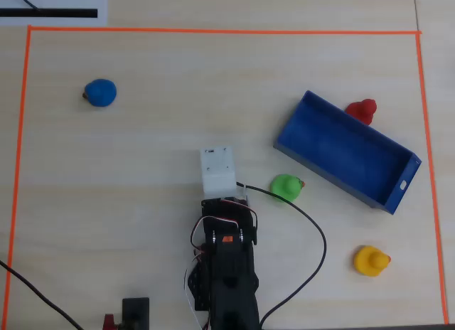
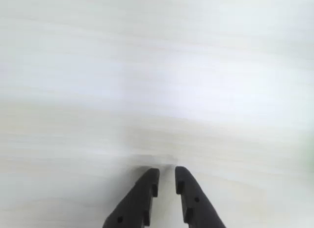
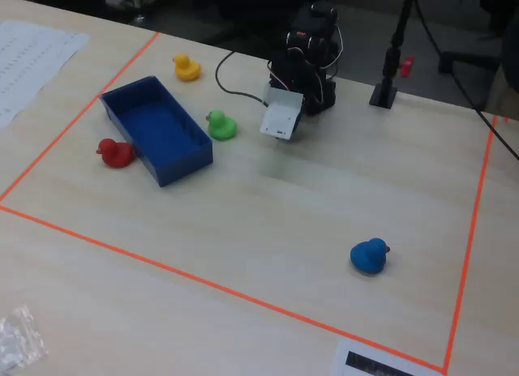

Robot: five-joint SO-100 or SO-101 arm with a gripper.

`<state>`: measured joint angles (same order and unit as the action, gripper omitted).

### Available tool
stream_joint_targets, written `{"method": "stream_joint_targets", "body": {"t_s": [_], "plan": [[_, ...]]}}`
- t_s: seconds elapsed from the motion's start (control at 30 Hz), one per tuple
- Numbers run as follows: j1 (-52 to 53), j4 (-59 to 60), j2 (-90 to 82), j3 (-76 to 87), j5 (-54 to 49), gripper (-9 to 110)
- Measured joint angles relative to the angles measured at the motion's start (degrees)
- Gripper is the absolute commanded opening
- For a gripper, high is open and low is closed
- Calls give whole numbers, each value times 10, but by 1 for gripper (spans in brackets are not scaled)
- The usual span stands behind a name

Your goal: Grasp blue duck and put it into box.

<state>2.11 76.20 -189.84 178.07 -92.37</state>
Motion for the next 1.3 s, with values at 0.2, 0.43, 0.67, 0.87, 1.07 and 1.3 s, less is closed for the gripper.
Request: {"method": "stream_joint_targets", "body": {"t_s": [0.2, 0.43, 0.67, 0.87, 1.07, 1.3], "plan": [[-19, 0, 0, 0, 0, 0], [-18, 0, 0, 0, 0, 0], [-18, 0, 0, 0, 0, 0], [-18, 0, 0, 1, 4, 0], [-18, 0, 0, 1, 4, 0], [-16, 0, 0, 2, 4, 0]]}}
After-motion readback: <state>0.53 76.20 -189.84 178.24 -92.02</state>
